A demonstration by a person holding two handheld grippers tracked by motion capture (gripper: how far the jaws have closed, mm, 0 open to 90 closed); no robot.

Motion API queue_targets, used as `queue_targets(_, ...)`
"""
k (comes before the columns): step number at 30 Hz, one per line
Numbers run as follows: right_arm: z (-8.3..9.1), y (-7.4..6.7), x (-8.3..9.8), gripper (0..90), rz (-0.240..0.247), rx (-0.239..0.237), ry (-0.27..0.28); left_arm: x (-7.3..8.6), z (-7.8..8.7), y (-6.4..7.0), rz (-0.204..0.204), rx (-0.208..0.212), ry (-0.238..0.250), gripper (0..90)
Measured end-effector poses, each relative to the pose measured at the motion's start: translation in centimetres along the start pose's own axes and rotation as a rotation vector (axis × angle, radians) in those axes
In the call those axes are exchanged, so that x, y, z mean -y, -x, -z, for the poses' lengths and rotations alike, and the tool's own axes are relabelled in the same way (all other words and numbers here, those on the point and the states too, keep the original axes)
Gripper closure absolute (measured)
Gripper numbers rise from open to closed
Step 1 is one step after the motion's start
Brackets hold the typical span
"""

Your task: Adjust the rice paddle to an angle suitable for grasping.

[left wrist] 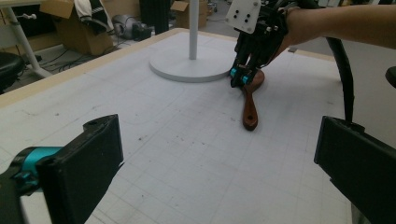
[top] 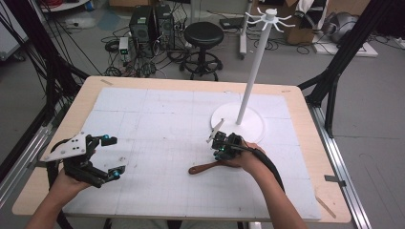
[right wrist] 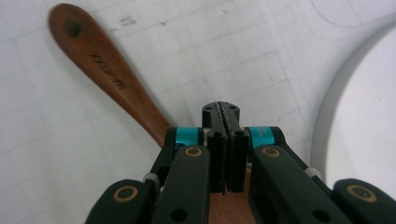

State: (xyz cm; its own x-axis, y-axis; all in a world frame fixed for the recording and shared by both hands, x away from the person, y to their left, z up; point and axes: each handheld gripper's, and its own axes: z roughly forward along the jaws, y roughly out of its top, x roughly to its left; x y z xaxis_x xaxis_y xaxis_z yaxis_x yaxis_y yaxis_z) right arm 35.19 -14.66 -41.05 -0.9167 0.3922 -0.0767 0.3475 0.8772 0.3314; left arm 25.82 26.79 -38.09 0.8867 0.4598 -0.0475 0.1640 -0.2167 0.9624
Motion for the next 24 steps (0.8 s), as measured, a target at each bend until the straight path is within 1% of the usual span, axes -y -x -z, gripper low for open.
queue_targets(3, -0.18, 0.25, 0.12, 89.5, -0.007, 0.006, -0.013, -0.01, 0.02, 0.02, 0.0, 0.0, 0.0, 1.8)
queue_targets(7, -0.51, 0.24, 0.1, 89.5, 0.003, 0.008, -0.028, -0.01, 0.05, 0.02, 0.001, 0.0, 0.003, 1.7)
queue_targets(10, -0.63, 0.24, 0.04, 89.5, -0.002, 0.007, -0.036, -0.01, 0.09, 0.05, 0.003, 0.0, 0.004, 1.8)
queue_targets(11, -0.66, 0.32, 0.04, 89.6, 0.006, 0.01, -0.031, -0.01, 0.1, 0.04, 0.001, 0.001, 0.003, 1.7)
queue_targets(13, -0.61, 0.25, 0.08, 89.5, -0.005, 0.005, -0.042, -0.02, 0.14, 0.02, 0.0, 0.001, 0.003, 1.8)
queue_targets(16, -0.56, 0.23, 0.19, 89.5, -0.004, 0.002, -0.047, -0.02, 0.16, 0.02, 0.001, 0.0, 0.004, 1.7)
queue_targets(18, -0.44, 0.18, 0.46, 89.6, -0.008, 0.003, -0.066, -0.03, 0.18, 0.0, 0.001, 0.0, 0.006, 1.8)
queue_targets(23, -0.25, 0.03, 0.82, 89.6, -0.007, 0.006, -0.08, -0.03, 0.2, 0.04, 0.0, 0.0, 0.006, 1.8)
queue_targets(24, -0.15, -0.08, 0.9, 89.6, -0.014, 0.006, -0.081, -0.03, 0.2, 0.02, -0.001, 0.001, 0.005, 1.8)
